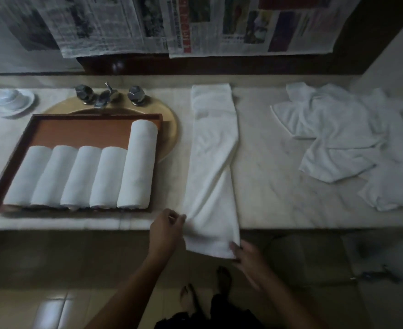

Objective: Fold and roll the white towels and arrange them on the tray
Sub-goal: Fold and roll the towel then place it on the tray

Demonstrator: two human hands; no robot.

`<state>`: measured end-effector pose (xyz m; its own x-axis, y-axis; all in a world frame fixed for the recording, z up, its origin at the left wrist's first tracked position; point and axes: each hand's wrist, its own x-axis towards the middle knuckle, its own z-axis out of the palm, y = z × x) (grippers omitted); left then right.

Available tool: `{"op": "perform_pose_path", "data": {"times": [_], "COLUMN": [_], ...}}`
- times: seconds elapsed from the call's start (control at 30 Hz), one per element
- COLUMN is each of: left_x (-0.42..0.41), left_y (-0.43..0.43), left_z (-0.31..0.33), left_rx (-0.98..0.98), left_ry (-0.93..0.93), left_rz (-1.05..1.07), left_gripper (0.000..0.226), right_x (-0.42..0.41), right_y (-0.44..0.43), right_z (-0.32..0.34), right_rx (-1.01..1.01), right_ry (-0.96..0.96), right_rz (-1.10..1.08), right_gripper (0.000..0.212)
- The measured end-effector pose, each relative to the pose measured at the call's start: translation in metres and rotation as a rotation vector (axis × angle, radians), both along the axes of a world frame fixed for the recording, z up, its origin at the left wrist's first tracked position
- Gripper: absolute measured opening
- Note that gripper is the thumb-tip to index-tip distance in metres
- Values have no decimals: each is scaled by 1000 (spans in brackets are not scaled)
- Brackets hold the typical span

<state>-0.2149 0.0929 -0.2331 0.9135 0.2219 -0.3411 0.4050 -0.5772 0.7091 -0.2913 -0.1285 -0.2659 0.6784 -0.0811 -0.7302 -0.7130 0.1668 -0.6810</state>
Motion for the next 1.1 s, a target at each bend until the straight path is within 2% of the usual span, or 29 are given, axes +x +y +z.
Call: {"op": "perform_pose_path", "data": {"times": [0.07, 0.13, 0.23, 0.33, 0.4, 0.47, 0.53, 0.63, 0.7, 0.8, 0.97, 1.1], "left_x": [-31, -54, -58, -48, -43, -41, -43, -47, -48, -50, -40, -29], "left_y": [4, 3, -9, -14, -15, -15, -15, -15, -13, -11, -11, -13], "left_z": [-4, -10, -16, -22, -21, -22, -21, -22, -26, -29, -28, -11], "left_rx": [-96, -262, -711, -940, -899, -822, -785, -681, -582, -488, -105, 111], "left_ry": [1, 156, 448, 500, 435, 330, 273, 234, 208, 239, 181, 82], "left_rz": [122, 174, 110, 5, -13, -3, -2, 18, 13, -78, -303, -334], "left_gripper": [23, 28, 35, 36, 28, 24, 34, 37, 31, 38, 11, 28], "right_x": [-10, -15, -19, -20, -20, -19, -22, -26, -29, -30, -16, 12], "right_y": [3, 4, 1, 0, -2, -5, -8, -10, -12, -18, -29, -30], "right_z": [3, 9, 14, 19, 22, 24, 26, 23, 17, 0, -15, 7], "right_rx": [198, 333, 482, 511, 468, 367, 213, -27, -89, -210, -578, -788], "right_ry": [64, 88, 102, 106, 74, 33, 10, -6, -28, -42, -100, -247], "right_rz": [-170, -293, -369, -360, -338, -307, -261, -159, -124, -82, 37, 21], "right_gripper": [19, 23, 30, 35, 36, 28, 21, 22, 18, 11, 19, 21]}}
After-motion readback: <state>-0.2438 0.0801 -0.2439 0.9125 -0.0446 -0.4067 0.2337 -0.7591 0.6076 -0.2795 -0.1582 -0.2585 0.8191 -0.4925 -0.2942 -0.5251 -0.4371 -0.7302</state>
